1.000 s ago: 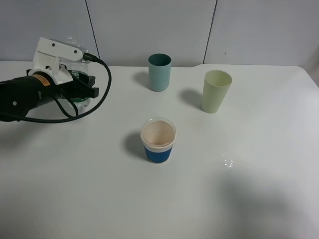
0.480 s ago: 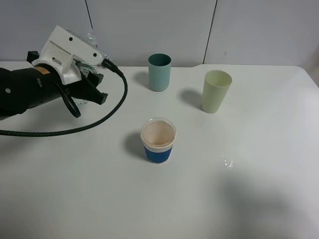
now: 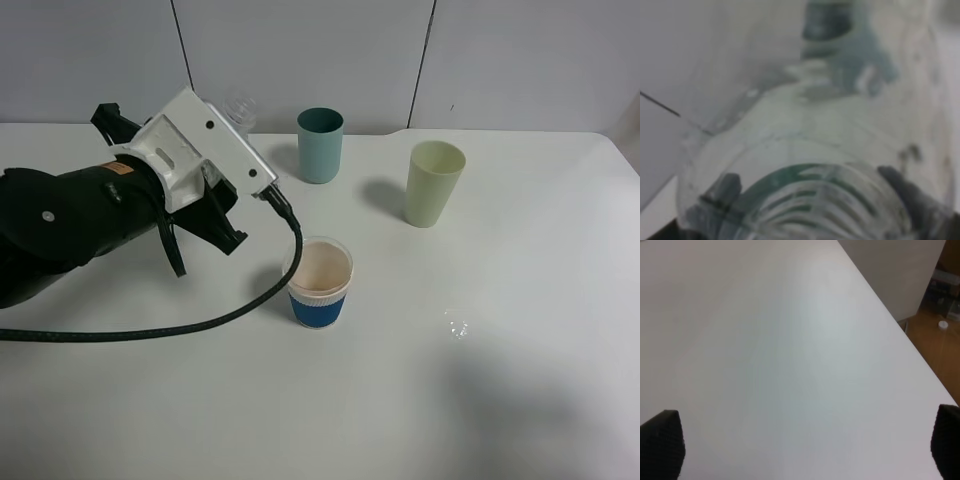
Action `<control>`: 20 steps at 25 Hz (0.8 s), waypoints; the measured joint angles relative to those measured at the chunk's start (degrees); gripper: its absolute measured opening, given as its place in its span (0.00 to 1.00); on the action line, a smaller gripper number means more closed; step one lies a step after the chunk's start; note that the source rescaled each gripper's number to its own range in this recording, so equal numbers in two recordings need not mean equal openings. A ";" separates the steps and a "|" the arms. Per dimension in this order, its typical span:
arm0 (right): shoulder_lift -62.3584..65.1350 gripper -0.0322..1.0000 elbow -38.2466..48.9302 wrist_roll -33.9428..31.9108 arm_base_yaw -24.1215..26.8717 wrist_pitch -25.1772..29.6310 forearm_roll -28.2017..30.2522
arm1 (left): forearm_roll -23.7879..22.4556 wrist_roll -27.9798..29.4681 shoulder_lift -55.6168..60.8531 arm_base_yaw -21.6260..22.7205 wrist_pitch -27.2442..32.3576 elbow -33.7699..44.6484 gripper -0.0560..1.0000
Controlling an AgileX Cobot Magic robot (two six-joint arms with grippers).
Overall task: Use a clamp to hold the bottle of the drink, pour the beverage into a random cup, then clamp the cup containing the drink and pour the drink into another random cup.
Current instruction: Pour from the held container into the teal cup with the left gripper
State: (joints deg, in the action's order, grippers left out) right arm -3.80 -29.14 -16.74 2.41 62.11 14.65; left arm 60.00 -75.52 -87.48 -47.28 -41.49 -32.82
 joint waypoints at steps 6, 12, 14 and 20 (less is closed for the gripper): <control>0.00 0.95 0.00 0.00 0.00 0.00 0.00 | 4.79 -7.89 0.00 -6.24 -3.79 0.00 0.12; 0.00 0.95 0.00 0.00 0.00 0.00 0.00 | 5.13 -11.30 0.00 -8.69 -3.79 0.00 0.12; 0.00 0.95 0.00 0.00 0.00 0.00 0.00 | 5.17 -12.16 0.00 -8.80 -3.89 0.00 0.12; 0.00 0.95 0.00 0.00 0.00 0.00 0.00 | 5.59 -20.16 -3.05 -8.80 -4.26 0.00 0.12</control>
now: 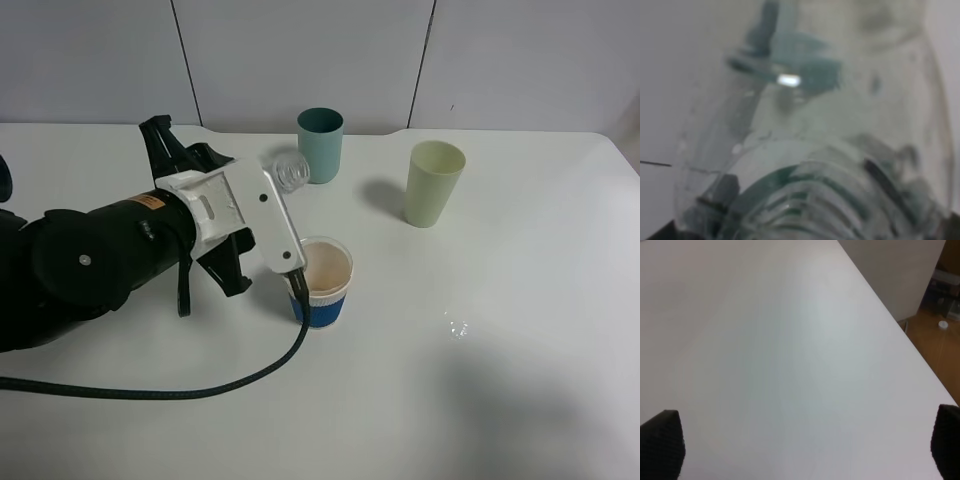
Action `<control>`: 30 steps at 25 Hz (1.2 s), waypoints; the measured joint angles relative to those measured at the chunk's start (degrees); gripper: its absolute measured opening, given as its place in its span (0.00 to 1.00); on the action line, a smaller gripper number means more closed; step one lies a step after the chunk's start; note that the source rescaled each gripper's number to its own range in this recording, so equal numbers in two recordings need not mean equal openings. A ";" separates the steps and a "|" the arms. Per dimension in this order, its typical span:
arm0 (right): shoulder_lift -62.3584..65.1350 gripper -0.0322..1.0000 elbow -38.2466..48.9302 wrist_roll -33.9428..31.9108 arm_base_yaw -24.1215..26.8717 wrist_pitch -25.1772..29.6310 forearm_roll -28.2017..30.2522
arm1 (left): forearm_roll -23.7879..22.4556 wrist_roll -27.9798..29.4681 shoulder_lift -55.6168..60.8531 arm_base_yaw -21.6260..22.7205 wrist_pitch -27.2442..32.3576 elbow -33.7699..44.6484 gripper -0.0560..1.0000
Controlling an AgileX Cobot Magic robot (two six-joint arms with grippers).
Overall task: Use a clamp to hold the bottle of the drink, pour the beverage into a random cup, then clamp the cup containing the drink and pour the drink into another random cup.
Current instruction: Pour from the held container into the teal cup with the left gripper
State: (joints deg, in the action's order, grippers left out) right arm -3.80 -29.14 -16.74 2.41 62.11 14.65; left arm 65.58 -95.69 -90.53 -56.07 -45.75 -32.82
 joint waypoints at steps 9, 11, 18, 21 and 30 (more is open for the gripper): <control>0.00 0.95 0.00 0.00 0.00 0.00 0.00 | 0.00 -4.65 -1.27 0.00 -0.62 -0.12 0.12; 0.00 0.95 0.00 0.00 0.00 0.00 0.00 | 0.00 -5.52 -1.77 0.00 -0.69 -0.20 0.12; 0.00 0.95 0.00 0.00 0.00 0.00 0.00 | -0.79 -7.72 -3.76 0.00 -1.83 -0.53 0.12; 0.00 0.95 0.00 0.00 0.00 0.00 0.00 | -1.10 -10.70 -5.08 0.00 -2.90 -0.71 0.12; 0.00 0.95 0.00 0.00 0.00 0.00 0.00 | -1.15 -15.28 -7.69 0.00 -4.76 -0.76 0.12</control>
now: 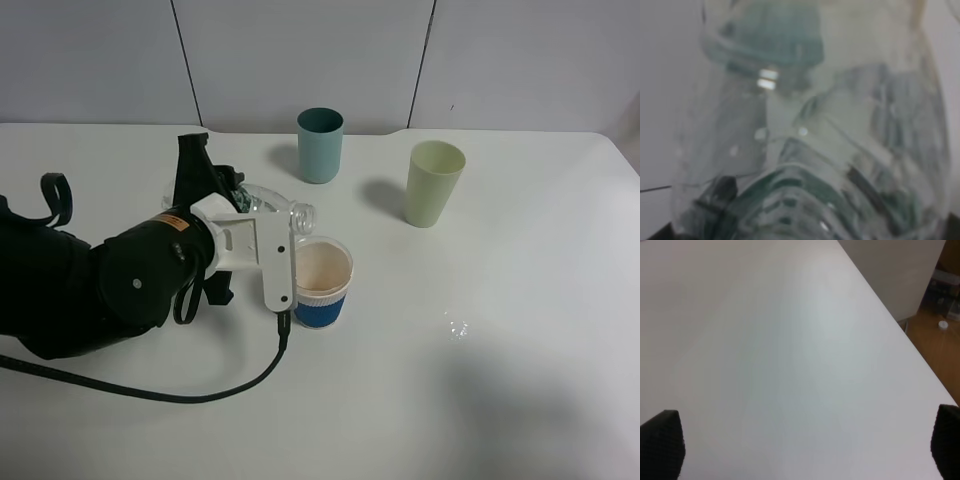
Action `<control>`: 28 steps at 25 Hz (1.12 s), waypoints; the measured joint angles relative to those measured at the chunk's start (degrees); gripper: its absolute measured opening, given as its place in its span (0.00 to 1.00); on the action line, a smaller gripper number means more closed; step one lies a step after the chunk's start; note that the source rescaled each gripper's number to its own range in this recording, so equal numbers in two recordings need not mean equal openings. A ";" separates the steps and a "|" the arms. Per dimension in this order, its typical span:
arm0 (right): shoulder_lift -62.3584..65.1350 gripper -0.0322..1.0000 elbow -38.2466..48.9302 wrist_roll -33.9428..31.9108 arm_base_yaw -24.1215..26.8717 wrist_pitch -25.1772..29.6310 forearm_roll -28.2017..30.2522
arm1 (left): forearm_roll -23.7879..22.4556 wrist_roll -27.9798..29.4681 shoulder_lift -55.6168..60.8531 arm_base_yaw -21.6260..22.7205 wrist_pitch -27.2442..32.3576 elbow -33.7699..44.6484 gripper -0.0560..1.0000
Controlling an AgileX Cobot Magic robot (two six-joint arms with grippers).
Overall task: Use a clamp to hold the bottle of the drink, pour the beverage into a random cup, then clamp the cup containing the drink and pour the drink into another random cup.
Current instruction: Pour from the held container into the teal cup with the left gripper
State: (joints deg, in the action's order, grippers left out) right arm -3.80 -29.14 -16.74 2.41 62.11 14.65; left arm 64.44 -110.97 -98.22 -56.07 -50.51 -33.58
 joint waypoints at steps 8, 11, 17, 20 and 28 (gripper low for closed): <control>0.00 0.95 0.00 0.00 0.00 0.00 0.00 | -0.06 -2.41 -0.19 0.00 -2.66 0.00 0.12; 0.00 0.95 0.00 0.00 0.00 0.00 0.00 | -0.06 -3.38 -0.19 0.00 -2.71 0.00 0.12; 0.00 0.95 0.00 0.00 0.00 0.00 0.00 | 0.01 -5.31 -0.19 0.00 -2.71 -0.14 0.12; 0.00 0.95 0.00 0.00 0.00 0.00 0.00 | 0.87 -5.63 -0.52 0.00 -2.71 -1.26 0.12; 0.00 0.95 0.00 0.00 0.00 0.00 0.00 | 2.71 -8.85 -1.93 0.00 -2.77 -3.53 0.12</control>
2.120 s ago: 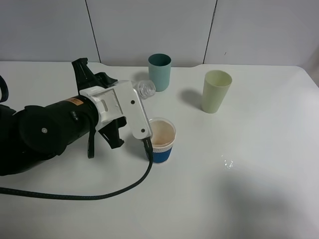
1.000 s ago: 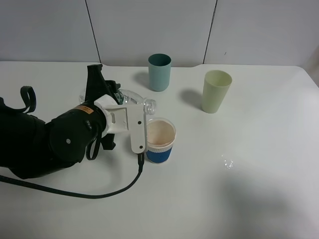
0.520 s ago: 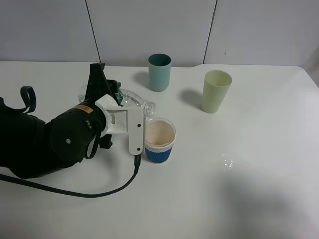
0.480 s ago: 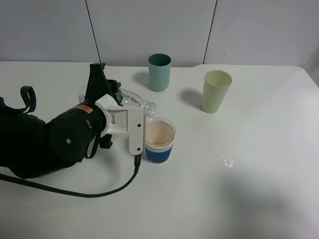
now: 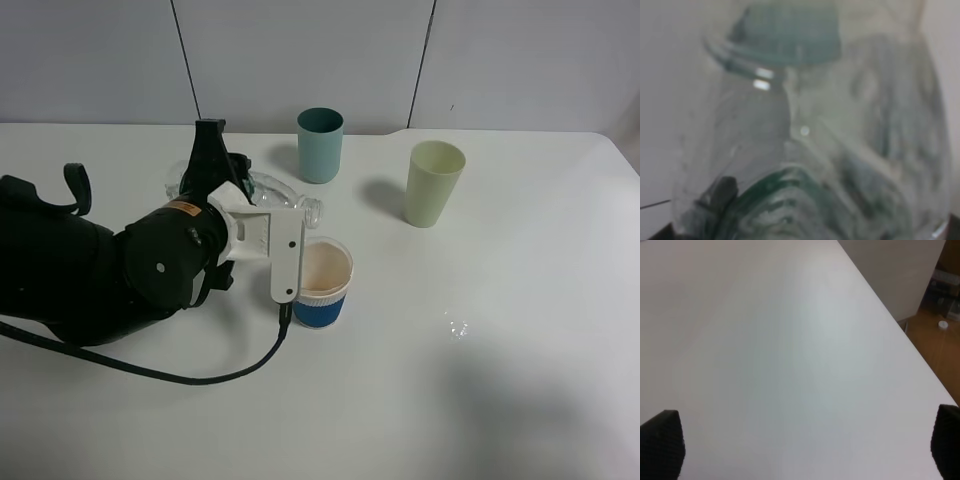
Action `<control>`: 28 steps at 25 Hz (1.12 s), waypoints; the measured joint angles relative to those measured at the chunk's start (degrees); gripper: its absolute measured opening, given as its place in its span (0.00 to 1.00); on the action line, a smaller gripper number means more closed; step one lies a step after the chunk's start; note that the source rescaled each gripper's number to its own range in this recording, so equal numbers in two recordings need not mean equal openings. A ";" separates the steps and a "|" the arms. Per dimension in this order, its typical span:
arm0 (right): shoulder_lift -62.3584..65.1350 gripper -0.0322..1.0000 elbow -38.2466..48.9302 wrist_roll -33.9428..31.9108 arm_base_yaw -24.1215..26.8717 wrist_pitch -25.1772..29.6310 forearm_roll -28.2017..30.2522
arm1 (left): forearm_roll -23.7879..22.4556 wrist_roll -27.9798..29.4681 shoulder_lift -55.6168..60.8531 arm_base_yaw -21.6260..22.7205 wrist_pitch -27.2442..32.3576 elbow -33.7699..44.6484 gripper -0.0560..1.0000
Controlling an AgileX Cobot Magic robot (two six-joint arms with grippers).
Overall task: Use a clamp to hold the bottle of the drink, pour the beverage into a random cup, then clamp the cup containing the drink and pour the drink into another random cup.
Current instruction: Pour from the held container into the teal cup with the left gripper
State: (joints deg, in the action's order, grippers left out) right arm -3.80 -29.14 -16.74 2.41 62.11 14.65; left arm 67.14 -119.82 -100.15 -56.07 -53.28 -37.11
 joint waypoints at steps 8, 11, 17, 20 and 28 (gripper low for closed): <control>0.00 0.95 0.00 0.00 0.00 0.00 0.00 | 0.00 -3.68 -0.07 0.00 0.00 -0.01 0.12; 0.00 0.95 0.00 0.00 0.00 0.00 0.00 | 0.00 -7.40 -0.07 0.00 -0.14 -0.01 0.12; 0.00 0.95 0.00 0.00 0.00 0.00 0.00 | 0.00 -10.88 -0.07 0.00 -0.92 -0.01 0.12; 0.00 0.95 0.00 0.00 0.00 0.00 0.00 | 0.00 -11.13 -0.07 0.00 -0.94 -0.01 0.12; 0.00 0.95 0.00 0.00 0.00 0.00 0.00 | 0.00 -12.99 -0.07 0.00 -3.46 -0.01 0.12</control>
State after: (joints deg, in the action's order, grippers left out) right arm -3.80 -29.14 -16.74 2.41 62.11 14.65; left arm 67.14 -132.80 -100.22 -56.07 -56.74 -37.12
